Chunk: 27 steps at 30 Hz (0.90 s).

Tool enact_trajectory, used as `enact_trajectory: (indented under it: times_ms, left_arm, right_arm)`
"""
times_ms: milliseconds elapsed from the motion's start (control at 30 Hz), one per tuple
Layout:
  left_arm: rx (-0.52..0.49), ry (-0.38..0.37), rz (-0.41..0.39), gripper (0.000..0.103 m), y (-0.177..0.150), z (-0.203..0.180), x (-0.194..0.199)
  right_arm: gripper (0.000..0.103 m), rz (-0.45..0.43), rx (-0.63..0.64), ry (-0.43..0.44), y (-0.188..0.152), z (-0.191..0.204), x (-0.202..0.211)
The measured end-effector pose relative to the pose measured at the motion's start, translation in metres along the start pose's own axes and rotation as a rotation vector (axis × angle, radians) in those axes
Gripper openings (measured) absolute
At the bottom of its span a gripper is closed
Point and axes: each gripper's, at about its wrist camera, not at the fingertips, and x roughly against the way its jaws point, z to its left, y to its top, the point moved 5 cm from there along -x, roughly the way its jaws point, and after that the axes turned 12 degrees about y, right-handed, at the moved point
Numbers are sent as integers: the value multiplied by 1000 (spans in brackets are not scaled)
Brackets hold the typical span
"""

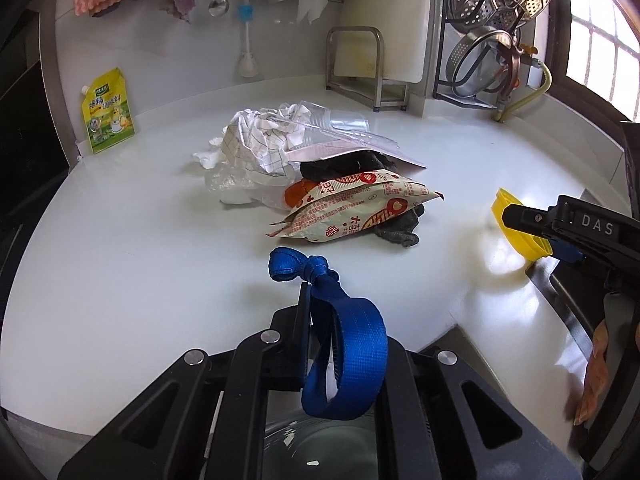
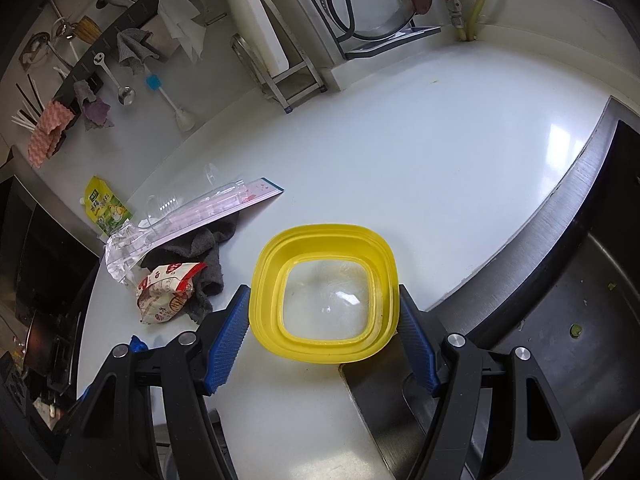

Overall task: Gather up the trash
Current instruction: 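Grasp the yellow lid with the right tool while the left tool grasps the blue strap, then carry both items over the grey basket and open both tools to drop them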

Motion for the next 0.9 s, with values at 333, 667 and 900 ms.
enact_trajectory:
  times_ms: [333,667,900]
  left_arm:
    - [-41,-25,-61,10,-23,34,42]
    - [-22,-94,-13,10,-56,74,56]
    - [-44,-137,-17,10,-76,75,69]
  right_arm:
    - [68,-67,90,-31,-8,27,18]
    - [68,-169,132,-59,-93,73,90]
    - [68,-156,57,-78,-190,85,113]
